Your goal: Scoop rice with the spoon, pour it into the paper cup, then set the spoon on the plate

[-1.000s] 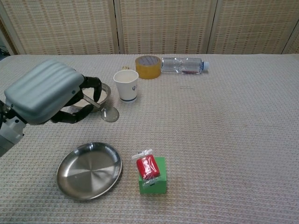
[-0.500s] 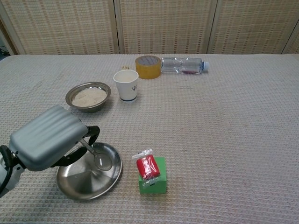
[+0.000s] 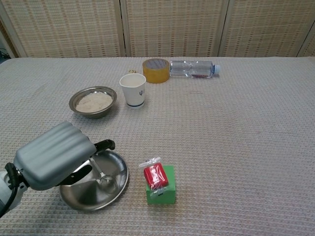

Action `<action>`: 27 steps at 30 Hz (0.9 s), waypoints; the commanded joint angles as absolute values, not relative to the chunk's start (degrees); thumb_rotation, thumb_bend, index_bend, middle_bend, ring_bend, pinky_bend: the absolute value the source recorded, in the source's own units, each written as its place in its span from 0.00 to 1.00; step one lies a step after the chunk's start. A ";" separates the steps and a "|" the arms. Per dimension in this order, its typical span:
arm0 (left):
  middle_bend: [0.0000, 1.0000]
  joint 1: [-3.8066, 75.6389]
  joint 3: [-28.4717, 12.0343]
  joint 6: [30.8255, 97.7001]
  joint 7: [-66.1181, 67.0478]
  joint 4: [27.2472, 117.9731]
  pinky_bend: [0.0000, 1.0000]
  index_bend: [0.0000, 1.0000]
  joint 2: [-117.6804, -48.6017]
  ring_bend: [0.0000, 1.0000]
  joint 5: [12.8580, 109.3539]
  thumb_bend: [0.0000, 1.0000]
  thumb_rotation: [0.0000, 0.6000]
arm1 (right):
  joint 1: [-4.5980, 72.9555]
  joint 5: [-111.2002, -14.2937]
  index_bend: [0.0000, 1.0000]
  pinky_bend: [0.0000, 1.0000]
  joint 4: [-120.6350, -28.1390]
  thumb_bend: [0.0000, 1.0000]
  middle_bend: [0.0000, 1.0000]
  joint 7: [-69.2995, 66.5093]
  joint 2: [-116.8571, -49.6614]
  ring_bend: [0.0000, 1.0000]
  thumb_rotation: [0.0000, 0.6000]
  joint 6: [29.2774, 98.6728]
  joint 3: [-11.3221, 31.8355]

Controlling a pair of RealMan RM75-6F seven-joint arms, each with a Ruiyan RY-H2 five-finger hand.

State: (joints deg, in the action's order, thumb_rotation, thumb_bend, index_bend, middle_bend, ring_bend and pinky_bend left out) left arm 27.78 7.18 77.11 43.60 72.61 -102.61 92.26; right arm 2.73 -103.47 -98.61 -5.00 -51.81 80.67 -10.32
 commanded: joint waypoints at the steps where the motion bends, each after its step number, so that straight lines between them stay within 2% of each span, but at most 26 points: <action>1: 1.00 27.25 6.42 77.42 42.30 75.60 1.00 0.19 -101.07 1.00 92.38 0.41 1.00 | 2.68 -103.37 0.00 0.00 -98.58 0.12 0.00 -5.06 -51.80 0.00 1.00 80.82 -10.29; 4: 1.00 26.19 5.42 79.64 37.08 81.53 1.00 0.18 -96.83 1.00 92.17 0.41 1.00 | 2.43 -103.25 0.00 0.00 -98.51 0.12 0.00 -5.20 -51.74 0.00 1.00 81.42 -10.23; 6: 0.97 24.67 5.30 82.57 31.40 84.85 0.98 0.14 -92.89 0.96 92.34 0.41 1.00 | 2.22 -103.07 0.00 0.00 -98.37 0.12 0.00 -5.40 -51.70 0.00 1.00 81.89 -10.14; 7: 0.88 23.58 5.86 84.06 25.30 86.99 0.89 0.10 -89.67 0.87 92.36 0.41 1.00 | 2.09 -102.78 0.00 0.00 -98.26 0.12 0.00 -5.52 -51.70 0.00 1.00 82.14 -10.02; 8: 0.69 22.72 6.46 84.91 20.12 88.54 0.70 0.05 -86.95 0.69 92.09 0.41 1.00 | 2.01 -102.48 0.00 0.00 -98.18 0.12 0.00 -5.54 -51.76 0.00 1.00 82.28 -9.88; 9: 0.55 21.55 7.34 85.84 12.90 90.44 0.56 0.03 -83.22 0.56 91.57 0.41 1.00 | 1.92 -101.97 0.00 0.00 -98.08 0.12 0.00 -5.43 -51.93 0.00 1.00 82.39 -9.63; 10: 0.38 20.62 8.00 86.70 7.27 91.58 0.39 0.00 -80.58 0.39 91.33 0.41 1.00 | 1.87 -101.50 0.00 0.00 -98.03 0.12 0.00 -5.27 -52.11 0.00 1.00 82.39 -9.40; 11: 0.25 19.59 8.50 87.93 1.44 92.20 0.28 0.00 -78.41 0.25 91.26 0.40 1.00 | 1.84 -101.02 0.00 0.00 -97.99 0.12 0.00 -5.09 -52.33 0.00 1.00 82.35 -9.17; 14: 0.17 16.32 9.17 92.00 -12.42 90.10 0.22 0.00 -74.26 0.14 91.20 0.40 1.00 | 1.83 -99.82 0.00 0.00 -97.91 0.12 0.00 -4.28 -53.21 0.00 1.00 82.21 -8.43; 16: 0.14 15.45 9.68 93.25 -12.50 88.68 0.19 0.00 -71.55 0.09 92.73 0.41 1.00 | 1.92 -99.79 0.00 0.00 -97.57 0.12 0.00 -3.90 -54.08 0.00 1.00 82.52 -7.93; 21: 0.04 12.56 6.11 100.27 -7.41 86.53 0.13 0.00 -72.30 0.00 94.28 0.40 1.00 | 1.69 -101.29 0.00 0.00 -96.29 0.12 0.00 -2.88 -56.07 0.00 1.00 84.07 -7.51; 23: 0.00 12.14 6.20 100.22 -7.55 86.23 0.11 0.01 -72.18 0.00 95.21 0.40 1.00 | 1.51 -101.54 0.00 0.00 -95.78 0.12 0.00 -2.93 -56.49 0.00 1.00 84.67 -7.41; 27: 0.00 12.81 7.97 94.89 -11.25 88.32 0.10 0.01 -69.56 0.00 95.33 0.40 1.00 | 1.50 -101.29 0.00 0.00 -95.23 0.12 0.00 -3.65 -56.58 0.00 1.00 84.78 -7.37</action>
State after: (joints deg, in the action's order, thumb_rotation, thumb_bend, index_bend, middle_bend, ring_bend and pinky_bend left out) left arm 14.56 7.24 96.14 -9.50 87.09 -73.82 94.13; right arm 1.49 -101.29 -95.30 -3.54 -56.61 84.79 -7.36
